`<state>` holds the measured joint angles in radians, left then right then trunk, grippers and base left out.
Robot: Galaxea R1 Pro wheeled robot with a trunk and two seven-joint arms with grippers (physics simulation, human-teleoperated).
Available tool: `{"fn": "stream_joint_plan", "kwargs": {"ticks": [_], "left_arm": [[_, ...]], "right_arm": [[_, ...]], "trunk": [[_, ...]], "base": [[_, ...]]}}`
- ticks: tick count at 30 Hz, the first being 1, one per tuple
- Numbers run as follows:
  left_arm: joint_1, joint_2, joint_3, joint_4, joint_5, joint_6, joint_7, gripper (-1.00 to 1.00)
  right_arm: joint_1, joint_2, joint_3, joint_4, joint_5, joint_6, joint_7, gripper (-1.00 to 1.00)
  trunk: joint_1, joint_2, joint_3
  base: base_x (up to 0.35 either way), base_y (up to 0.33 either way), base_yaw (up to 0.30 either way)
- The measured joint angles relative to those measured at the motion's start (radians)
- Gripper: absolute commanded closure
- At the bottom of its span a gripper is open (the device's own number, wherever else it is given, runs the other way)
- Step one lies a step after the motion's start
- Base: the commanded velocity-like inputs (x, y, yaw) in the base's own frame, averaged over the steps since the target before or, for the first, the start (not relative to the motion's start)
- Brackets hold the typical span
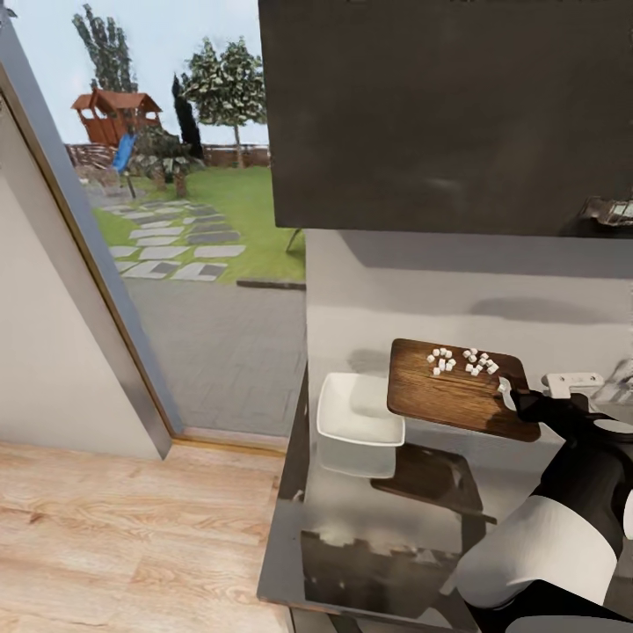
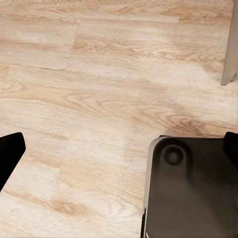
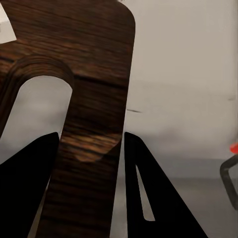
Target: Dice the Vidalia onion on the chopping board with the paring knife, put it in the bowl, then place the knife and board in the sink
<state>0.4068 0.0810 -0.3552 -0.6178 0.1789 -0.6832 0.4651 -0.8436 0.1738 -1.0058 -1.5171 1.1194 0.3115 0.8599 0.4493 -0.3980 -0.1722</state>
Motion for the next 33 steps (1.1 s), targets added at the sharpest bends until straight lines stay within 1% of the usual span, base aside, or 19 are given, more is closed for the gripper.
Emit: {"fn": "stream_joint_plan", "kwargs": {"ticks": [8, 10, 11, 12, 14, 17, 33], "left_arm": [[0.0, 0.0, 0.0, 0.0, 0.0, 0.0, 0.0, -1.0], [0.0, 0.0, 0.0, 0.001, 0.0, 0.0, 0.0, -1.0], [0.0, 0.0, 0.0, 0.002, 0.0, 0.0, 0.0, -1.0], [0.0, 0.0, 0.0, 0.003, 0.0, 0.0, 0.0, -1.0], [0.0, 0.0, 0.0, 0.004, 0.0, 0.0, 0.0, -1.0], [0.0, 0.0, 0.0, 0.005, 0.0, 0.0, 0.0, -1.0], [0.0, 0.0, 0.0, 0.006, 0.0, 0.0, 0.0, -1.0]], "right_arm": [[0.0, 0.0, 0.001, 0.0, 0.001, 0.0, -0.002, 1.0], [0.0, 0.0, 0.001, 0.0, 0.015, 0.0, -0.002, 1.0], [0.0, 0.0, 0.001, 0.0, 0.032, -0.001, -0.003, 1.0], [0.0, 0.0, 0.002, 0.0, 0.038, -0.003, -0.002, 1.0], [0.0, 0.0, 0.002, 0.0, 0.057, -0.018, -0.003, 1.0], [0.0, 0.0, 0.002, 0.0, 0.067, -0.04, -0.003, 1.0], [0.0, 0.0, 0.003, 0.0, 0.071, -0.05, -0.004, 1.0]], "trunk": [[0.0, 0.0, 0.009], [0.0, 0.0, 0.011], [0.0, 0.0, 0.012], [0.0, 0.0, 0.013], [0.0, 0.0, 0.016], [0.0, 0.0, 0.019], [0.0, 0.0, 0.037]], "base": [[0.0, 0.067, -0.001], [0.0, 0.079, 0.0], [0.0, 0.05, 0.0], [0.0, 0.032, 0.0], [0.0, 0.017, 0.0], [0.0, 0.006, 0.0], [0.0, 0.0, 0.0]]}}
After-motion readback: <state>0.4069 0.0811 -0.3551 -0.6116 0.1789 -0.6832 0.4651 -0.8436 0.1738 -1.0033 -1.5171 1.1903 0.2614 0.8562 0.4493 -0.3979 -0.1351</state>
